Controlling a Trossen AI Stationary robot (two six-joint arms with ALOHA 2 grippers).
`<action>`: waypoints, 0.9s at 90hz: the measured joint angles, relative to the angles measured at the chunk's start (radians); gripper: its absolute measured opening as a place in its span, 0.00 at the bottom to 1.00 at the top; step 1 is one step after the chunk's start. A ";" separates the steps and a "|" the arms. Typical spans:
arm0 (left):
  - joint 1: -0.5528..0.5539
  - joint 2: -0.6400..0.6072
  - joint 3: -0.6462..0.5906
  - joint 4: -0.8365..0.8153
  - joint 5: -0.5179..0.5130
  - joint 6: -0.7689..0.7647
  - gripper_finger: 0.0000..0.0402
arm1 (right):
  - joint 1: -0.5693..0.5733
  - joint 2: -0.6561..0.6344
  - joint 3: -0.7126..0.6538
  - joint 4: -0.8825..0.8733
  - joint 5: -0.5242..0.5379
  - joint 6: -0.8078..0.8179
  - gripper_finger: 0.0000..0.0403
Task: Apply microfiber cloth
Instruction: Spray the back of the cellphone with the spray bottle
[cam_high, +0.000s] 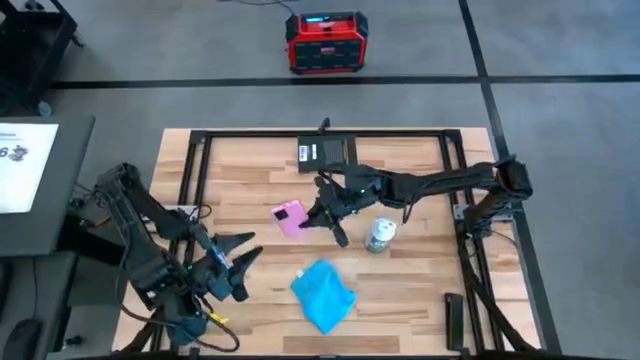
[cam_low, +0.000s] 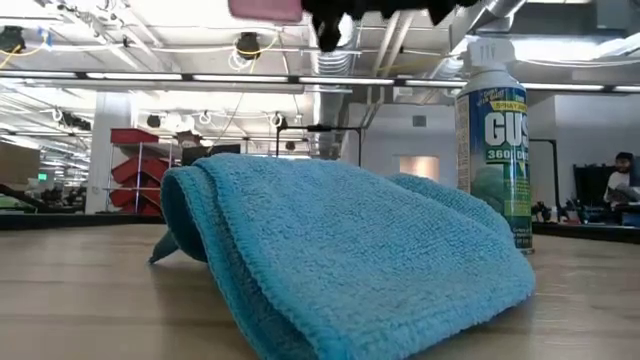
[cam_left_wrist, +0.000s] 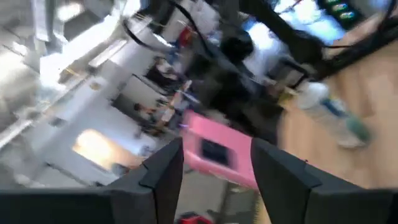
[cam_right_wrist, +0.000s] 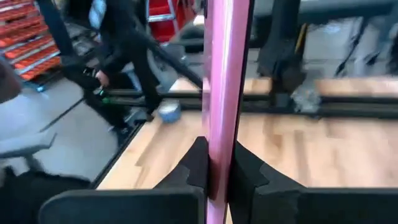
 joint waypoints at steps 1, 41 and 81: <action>0.000 -0.001 0.000 -0.008 0.003 -0.019 0.41 | 0.001 -0.007 0.000 -0.006 0.005 -0.004 0.02; 0.025 0.013 -0.003 -0.176 0.110 -0.393 0.41 | 0.100 -0.290 -0.016 -0.329 0.385 -0.150 0.02; 0.040 0.012 -0.140 -0.206 0.082 -0.640 0.35 | 0.295 -0.539 -0.015 -0.744 0.917 -0.033 0.02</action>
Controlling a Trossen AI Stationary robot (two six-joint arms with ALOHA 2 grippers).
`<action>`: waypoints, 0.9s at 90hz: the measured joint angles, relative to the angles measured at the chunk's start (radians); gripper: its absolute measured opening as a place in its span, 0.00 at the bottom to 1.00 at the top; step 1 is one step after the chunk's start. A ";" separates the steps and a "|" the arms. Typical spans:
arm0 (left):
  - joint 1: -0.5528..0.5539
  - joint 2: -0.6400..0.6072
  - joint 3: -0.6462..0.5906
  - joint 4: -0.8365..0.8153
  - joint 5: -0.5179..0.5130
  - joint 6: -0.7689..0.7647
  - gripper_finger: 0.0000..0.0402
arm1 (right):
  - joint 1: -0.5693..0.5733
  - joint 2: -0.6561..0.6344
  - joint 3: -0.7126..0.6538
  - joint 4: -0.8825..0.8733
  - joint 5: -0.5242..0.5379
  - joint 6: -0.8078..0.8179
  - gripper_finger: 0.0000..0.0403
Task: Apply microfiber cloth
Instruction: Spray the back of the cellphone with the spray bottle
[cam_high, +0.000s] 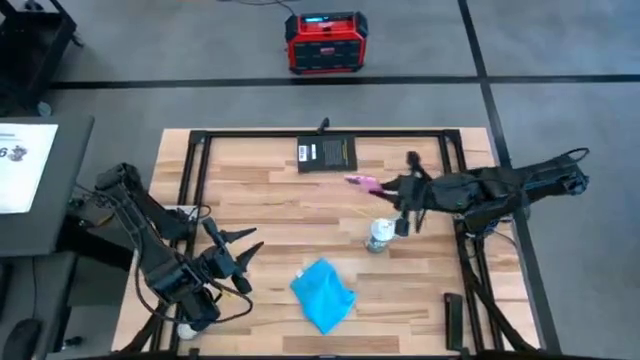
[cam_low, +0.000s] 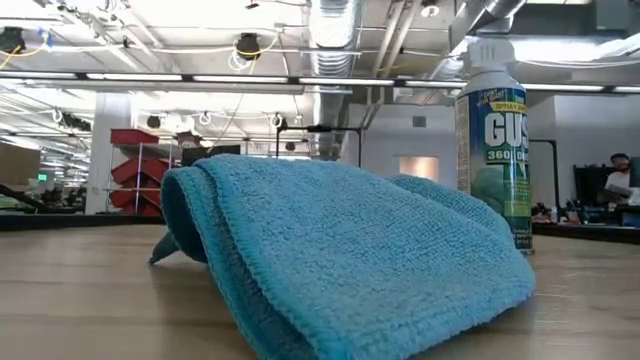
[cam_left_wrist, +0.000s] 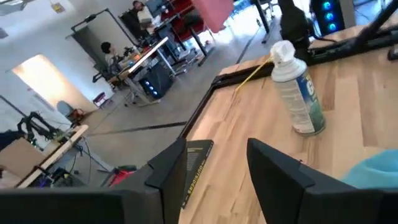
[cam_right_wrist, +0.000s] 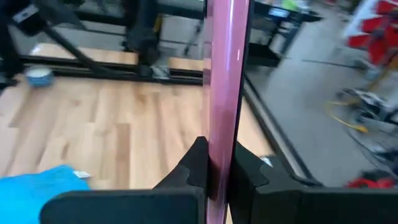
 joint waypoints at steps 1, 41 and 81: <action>0.000 0.000 -0.004 0.000 -0.003 -0.009 0.35 | 0.005 -0.003 0.000 -0.011 0.012 0.007 0.02; 0.132 0.001 -0.120 0.312 -0.011 0.176 0.35 | 0.206 -0.167 -0.255 -0.025 0.269 0.266 0.02; 0.120 0.001 -0.172 0.472 -0.026 0.201 0.12 | 0.381 -0.279 -0.396 -0.103 0.449 0.463 0.02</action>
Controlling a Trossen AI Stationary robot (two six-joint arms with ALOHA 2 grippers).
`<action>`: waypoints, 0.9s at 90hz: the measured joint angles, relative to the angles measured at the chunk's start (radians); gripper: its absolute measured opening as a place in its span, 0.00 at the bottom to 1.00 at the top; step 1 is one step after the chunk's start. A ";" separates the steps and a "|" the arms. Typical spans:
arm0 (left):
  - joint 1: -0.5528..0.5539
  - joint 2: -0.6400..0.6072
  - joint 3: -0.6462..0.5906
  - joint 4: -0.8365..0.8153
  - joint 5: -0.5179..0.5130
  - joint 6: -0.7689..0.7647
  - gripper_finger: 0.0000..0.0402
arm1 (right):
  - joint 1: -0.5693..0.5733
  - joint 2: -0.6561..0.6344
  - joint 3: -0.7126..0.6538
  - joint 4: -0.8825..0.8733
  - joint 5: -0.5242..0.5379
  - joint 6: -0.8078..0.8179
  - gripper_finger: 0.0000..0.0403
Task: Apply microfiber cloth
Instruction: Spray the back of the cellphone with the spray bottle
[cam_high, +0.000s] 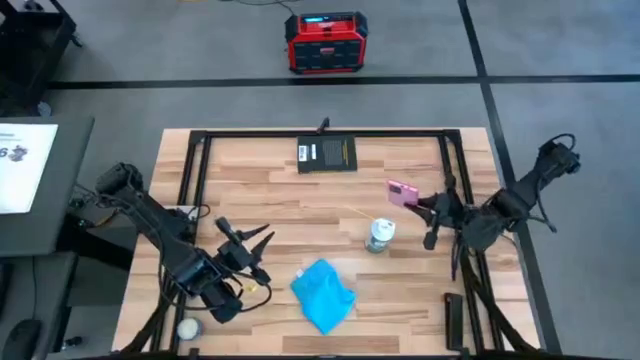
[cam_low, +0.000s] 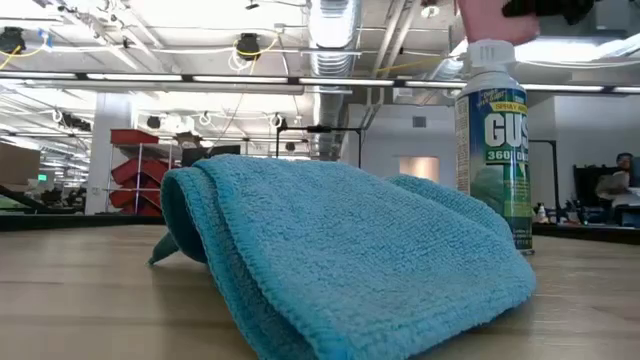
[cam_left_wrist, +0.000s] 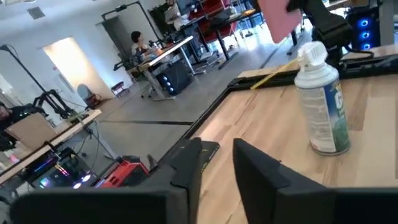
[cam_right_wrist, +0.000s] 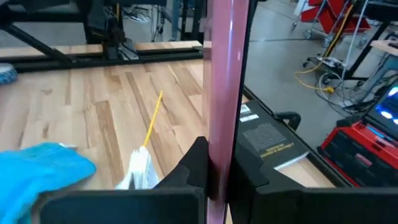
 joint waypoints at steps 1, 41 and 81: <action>0.002 0.000 -0.003 0.012 0.005 0.009 0.11 | 0.003 0.000 0.000 -0.005 0.004 0.007 0.02; 0.226 -0.005 -0.203 1.085 0.751 1.025 0.00 | 0.113 -0.015 -0.007 -0.008 0.025 0.043 0.02; 0.473 -0.017 -0.240 1.129 1.235 1.007 0.00 | 0.145 -0.059 -0.246 0.270 -0.003 0.068 0.02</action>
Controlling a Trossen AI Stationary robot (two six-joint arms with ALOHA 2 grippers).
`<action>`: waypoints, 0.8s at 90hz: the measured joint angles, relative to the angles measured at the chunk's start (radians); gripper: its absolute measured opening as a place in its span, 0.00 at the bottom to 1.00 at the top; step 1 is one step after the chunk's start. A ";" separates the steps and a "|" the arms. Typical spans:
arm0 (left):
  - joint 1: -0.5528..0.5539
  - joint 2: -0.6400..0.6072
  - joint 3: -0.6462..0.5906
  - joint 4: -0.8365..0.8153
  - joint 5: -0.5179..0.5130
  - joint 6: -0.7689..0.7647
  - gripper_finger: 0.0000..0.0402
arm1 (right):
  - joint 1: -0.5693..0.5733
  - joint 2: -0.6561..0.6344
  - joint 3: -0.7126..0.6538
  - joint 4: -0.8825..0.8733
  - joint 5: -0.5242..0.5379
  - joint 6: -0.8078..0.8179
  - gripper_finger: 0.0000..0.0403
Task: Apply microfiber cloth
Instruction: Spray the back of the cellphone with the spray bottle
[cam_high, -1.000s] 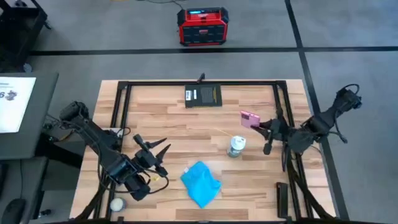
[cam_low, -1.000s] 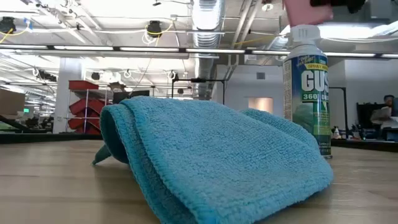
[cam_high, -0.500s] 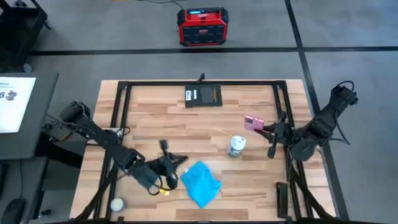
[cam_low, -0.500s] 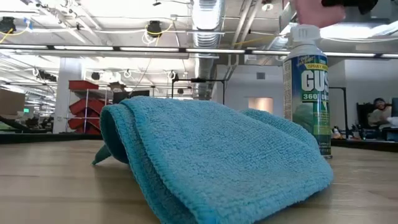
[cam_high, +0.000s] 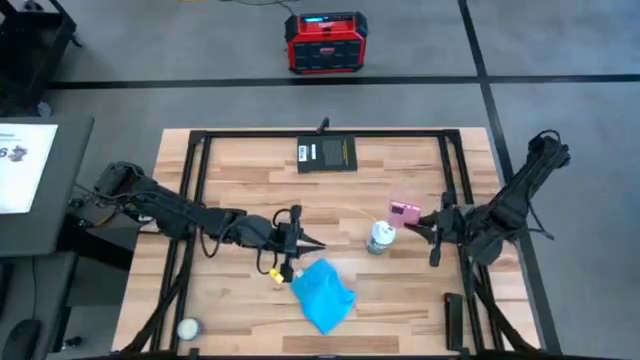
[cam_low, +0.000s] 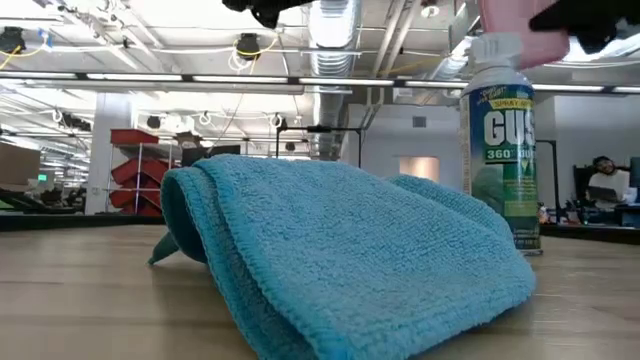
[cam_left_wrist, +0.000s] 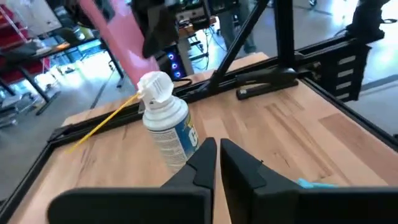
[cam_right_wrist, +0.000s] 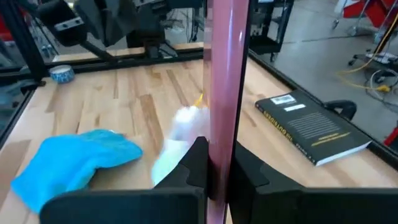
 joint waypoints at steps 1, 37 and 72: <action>0.000 0.000 0.000 0.000 0.000 0.002 0.00 | 0.000 0.000 -0.005 0.004 0.000 0.004 0.02; 0.006 0.000 0.000 0.003 -0.013 -0.029 0.00 | -0.043 0.039 -0.088 0.224 -0.013 -0.061 0.02; 0.003 0.000 0.000 -0.007 -0.071 -0.060 0.00 | -0.096 -0.087 -0.088 0.037 0.017 -0.033 0.02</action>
